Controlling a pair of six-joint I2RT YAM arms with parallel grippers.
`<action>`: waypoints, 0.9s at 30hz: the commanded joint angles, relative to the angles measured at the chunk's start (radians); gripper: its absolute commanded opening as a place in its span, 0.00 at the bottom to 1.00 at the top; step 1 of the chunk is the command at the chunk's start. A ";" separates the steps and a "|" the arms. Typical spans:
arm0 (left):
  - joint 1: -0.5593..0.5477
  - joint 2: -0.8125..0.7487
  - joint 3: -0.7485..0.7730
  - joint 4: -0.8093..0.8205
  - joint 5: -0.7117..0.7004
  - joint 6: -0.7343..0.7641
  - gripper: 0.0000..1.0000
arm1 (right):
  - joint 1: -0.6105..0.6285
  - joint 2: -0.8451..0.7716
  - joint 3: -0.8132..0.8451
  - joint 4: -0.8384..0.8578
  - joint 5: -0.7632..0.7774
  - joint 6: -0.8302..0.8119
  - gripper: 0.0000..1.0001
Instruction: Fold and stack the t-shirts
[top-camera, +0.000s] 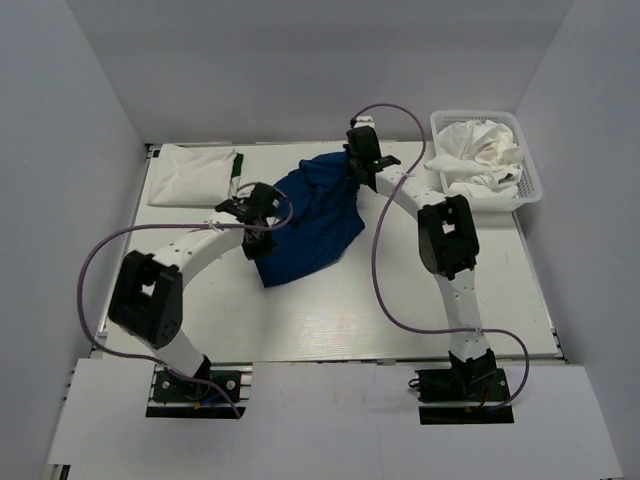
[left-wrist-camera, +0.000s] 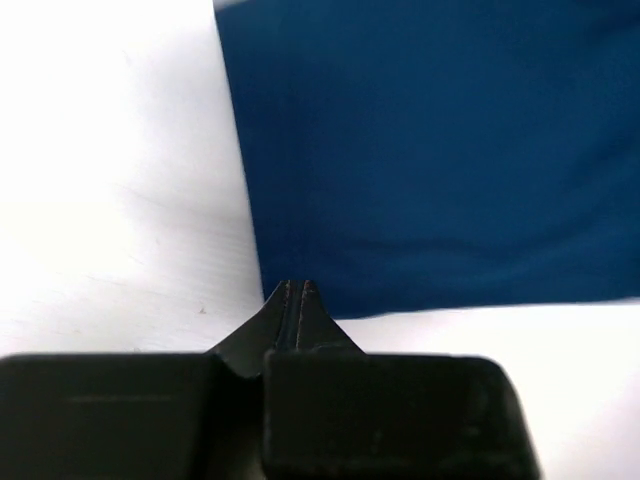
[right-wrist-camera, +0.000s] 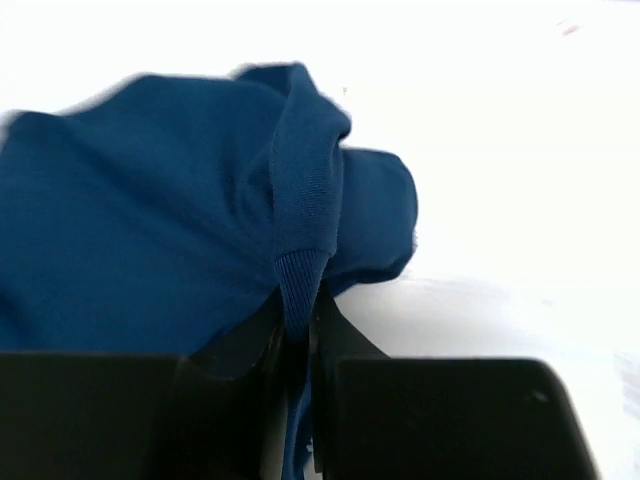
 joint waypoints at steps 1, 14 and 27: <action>-0.001 -0.193 0.100 0.001 -0.145 0.012 0.00 | -0.007 -0.236 -0.049 0.034 -0.002 -0.066 0.10; 0.010 -0.563 0.221 0.118 -0.227 0.155 0.00 | -0.005 -0.941 -0.256 0.109 -0.358 -0.133 0.00; 0.010 -0.601 0.180 0.101 -0.187 0.136 0.00 | -0.007 -0.772 0.267 0.281 -0.948 0.141 0.00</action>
